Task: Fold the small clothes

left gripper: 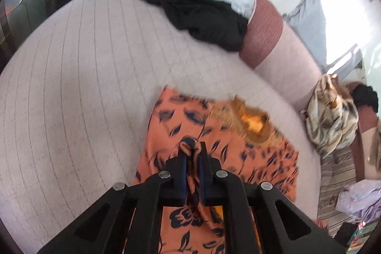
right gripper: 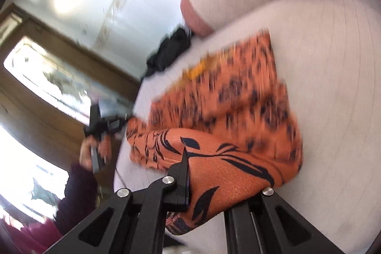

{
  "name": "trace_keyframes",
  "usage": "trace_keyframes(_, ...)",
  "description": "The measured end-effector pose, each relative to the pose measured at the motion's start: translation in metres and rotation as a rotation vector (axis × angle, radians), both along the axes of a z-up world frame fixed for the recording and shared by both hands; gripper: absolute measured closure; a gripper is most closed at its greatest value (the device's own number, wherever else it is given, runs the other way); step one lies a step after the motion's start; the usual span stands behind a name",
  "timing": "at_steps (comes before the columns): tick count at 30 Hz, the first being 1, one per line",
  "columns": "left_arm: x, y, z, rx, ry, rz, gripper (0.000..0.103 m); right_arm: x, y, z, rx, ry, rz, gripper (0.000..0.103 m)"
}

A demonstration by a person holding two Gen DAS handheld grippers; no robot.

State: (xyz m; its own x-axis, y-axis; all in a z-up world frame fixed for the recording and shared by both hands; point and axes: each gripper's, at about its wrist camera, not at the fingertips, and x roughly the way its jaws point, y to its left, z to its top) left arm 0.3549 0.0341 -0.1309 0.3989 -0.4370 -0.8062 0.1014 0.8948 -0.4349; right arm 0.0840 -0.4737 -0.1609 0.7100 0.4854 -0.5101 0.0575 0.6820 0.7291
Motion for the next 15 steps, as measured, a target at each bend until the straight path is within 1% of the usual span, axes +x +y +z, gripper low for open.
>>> trace_keyframes(3,0.029,-0.002,0.019,-0.045,-0.035,0.035,0.095,0.048,-0.035,0.014,0.04,-0.055,-0.073,0.097)
trace_keyframes(4,0.04,-0.007,0.021,-0.037,-0.049,0.045,0.094,0.067,-0.045,0.014,0.055,-0.062,-0.095,0.097)
trace_keyframes(6,0.064,-0.02,0.014,-0.01,-0.055,0.068,0.094,0.112,-0.062,0.008,0.079,-0.056,-0.139,0.097)
trace_keyframes(7,0.075,-0.027,0.007,0.0,-0.054,0.079,0.09,0.135,-0.066,0.001,0.092,-0.037,-0.152,0.094)
trace_keyframes(10,0.098,-0.034,-0.021,0.023,-0.055,0.161,0.087,0.199,-0.08,-0.036,0.171,0.049,-0.192,0.093)
trace_keyframes(11,0.1,-0.03,-0.027,0.013,-0.06,0.187,0.087,0.214,-0.084,-0.047,0.184,0.078,-0.208,0.092)
trace_keyframes(13,0.097,-0.018,-0.035,-0.05,-0.092,0.234,0.087,0.237,-0.095,-0.077,0.227,0.154,-0.262,0.091)
trace_keyframes(14,0.093,-0.013,-0.034,-0.069,-0.114,0.25,0.087,0.243,-0.098,-0.088,0.254,0.178,-0.27,0.091)
trace_keyframes(15,0.088,-0.007,-0.031,-0.069,-0.137,0.26,0.087,0.246,-0.101,-0.098,0.29,0.192,-0.273,0.091)
